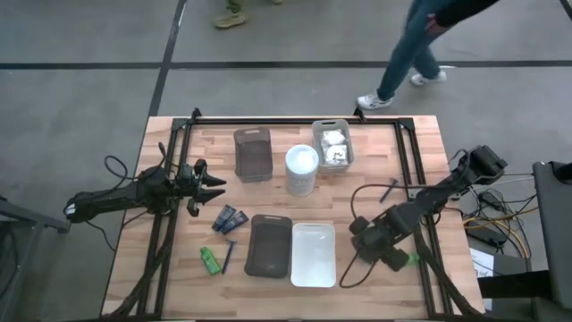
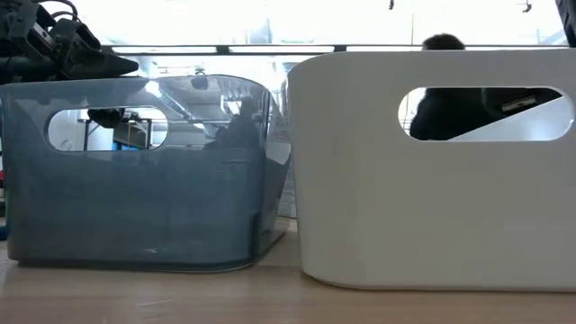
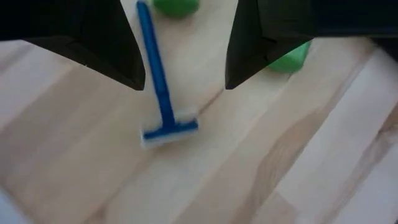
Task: Pick & Place Travel size toiletries
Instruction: Put the blue razor into the white bin
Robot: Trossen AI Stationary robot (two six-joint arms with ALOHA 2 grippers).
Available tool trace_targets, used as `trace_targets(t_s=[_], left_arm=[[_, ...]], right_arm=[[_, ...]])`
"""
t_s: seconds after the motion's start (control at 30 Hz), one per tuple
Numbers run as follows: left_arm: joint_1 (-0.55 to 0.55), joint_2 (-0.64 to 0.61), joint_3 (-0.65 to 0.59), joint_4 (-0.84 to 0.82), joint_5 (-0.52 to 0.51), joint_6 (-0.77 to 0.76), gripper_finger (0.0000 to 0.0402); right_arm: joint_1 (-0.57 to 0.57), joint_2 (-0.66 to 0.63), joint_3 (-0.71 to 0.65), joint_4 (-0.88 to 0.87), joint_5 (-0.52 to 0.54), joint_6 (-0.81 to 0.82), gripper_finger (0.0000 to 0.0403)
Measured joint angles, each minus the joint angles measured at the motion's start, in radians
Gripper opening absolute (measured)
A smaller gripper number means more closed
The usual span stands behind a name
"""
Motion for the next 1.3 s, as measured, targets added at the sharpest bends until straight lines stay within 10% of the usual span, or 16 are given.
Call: trace_targets(t_s=[1.3], left_arm=[[0.0, 0.0, 0.0, 0.0, 0.0, 0.0, 0.0151]], right_arm=[[0.057, 0.145, -0.041, 0.153, 0.124, -0.122, 0.0035]])
